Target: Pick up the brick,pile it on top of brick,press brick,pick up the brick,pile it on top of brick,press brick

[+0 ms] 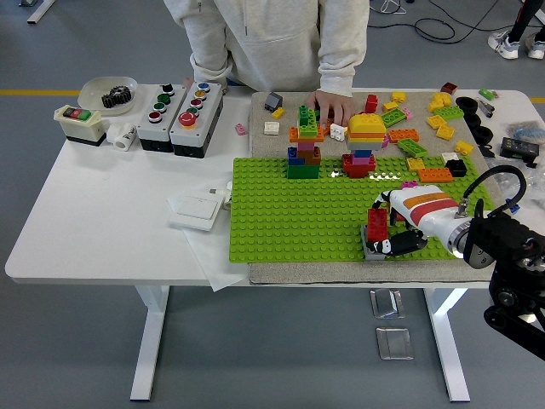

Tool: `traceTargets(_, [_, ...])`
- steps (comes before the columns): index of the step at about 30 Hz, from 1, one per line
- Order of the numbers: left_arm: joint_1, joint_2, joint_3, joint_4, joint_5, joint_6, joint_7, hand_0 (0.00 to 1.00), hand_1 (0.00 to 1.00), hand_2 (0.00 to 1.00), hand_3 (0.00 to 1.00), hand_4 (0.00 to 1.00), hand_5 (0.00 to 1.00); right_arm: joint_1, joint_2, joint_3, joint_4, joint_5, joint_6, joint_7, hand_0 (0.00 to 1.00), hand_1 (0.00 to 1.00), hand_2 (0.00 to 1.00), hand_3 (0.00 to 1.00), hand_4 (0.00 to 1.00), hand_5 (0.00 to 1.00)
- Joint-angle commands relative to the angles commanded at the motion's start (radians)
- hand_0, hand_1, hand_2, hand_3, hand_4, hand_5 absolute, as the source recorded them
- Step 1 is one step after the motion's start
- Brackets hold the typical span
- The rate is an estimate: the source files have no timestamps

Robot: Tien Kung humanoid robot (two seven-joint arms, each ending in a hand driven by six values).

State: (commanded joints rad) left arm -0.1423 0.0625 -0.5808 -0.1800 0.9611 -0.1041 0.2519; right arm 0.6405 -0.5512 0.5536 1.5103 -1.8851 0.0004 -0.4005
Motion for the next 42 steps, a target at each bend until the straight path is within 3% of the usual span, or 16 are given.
traceTargets(5, [0.001, 0.000, -0.004, 0.000, 0.003, 0.000, 0.000, 0.802, 0.722, 0.606, 0.539, 0.536, 0.549, 0.003, -0.003, 0.009, 0.010, -0.003, -0.011, 0.006, 0.140, 0.333, 0.480, 0.502, 0.694, 0.459])
traceTargets(13, [0.000, 0.001, -0.005, 0.000, 0.005, 0.000, 0.000, 0.801, 0.723, 0.606, 0.540, 0.537, 0.550, 0.001, -0.010, 0.018, 0.015, 0.001, 0.011, 0.004, 0.140, 0.338, 0.480, 0.504, 0.695, 0.455])
traceTargets(42, [0.002, -0.002, -0.003, 0.000, -0.001, -0.001, -0.002, 0.809, 0.721, 0.606, 0.540, 0.537, 0.552, -0.014, -0.019, 0.021, 0.012, -0.001, 0.031, 0.019, 0.192, 0.395, 0.583, 0.560, 0.746, 0.431])
